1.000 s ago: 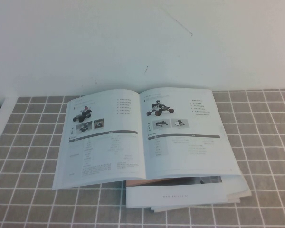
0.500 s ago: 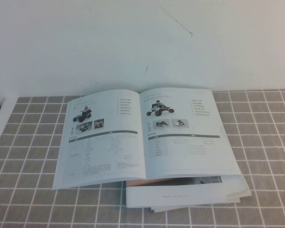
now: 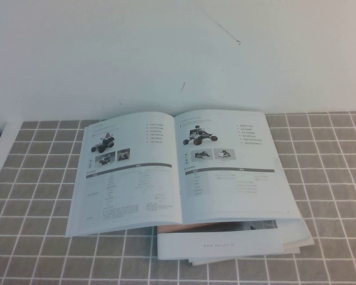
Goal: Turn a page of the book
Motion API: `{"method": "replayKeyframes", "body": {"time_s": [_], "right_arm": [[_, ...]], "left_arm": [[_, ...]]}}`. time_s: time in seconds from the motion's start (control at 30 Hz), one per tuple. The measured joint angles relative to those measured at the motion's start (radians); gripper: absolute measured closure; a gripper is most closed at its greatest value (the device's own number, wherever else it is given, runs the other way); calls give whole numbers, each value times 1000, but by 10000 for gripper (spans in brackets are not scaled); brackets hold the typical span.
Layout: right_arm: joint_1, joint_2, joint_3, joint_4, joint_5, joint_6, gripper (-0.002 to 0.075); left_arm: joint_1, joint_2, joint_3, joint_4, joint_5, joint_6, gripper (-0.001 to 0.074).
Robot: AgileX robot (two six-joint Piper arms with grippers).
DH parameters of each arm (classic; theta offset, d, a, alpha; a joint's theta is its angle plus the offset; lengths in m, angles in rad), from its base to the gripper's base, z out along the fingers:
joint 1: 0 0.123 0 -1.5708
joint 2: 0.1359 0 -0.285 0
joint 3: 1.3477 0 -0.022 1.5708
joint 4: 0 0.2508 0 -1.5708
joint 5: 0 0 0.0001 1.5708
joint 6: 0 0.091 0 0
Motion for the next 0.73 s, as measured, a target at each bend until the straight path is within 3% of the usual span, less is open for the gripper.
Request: {"method": "replayKeyframes", "body": {"time_s": [0.73], "right_arm": [[0, 0, -2, -1, 3, 30, 727]], "left_arm": [[0, 0, 0, 0, 0, 0, 738]]}}
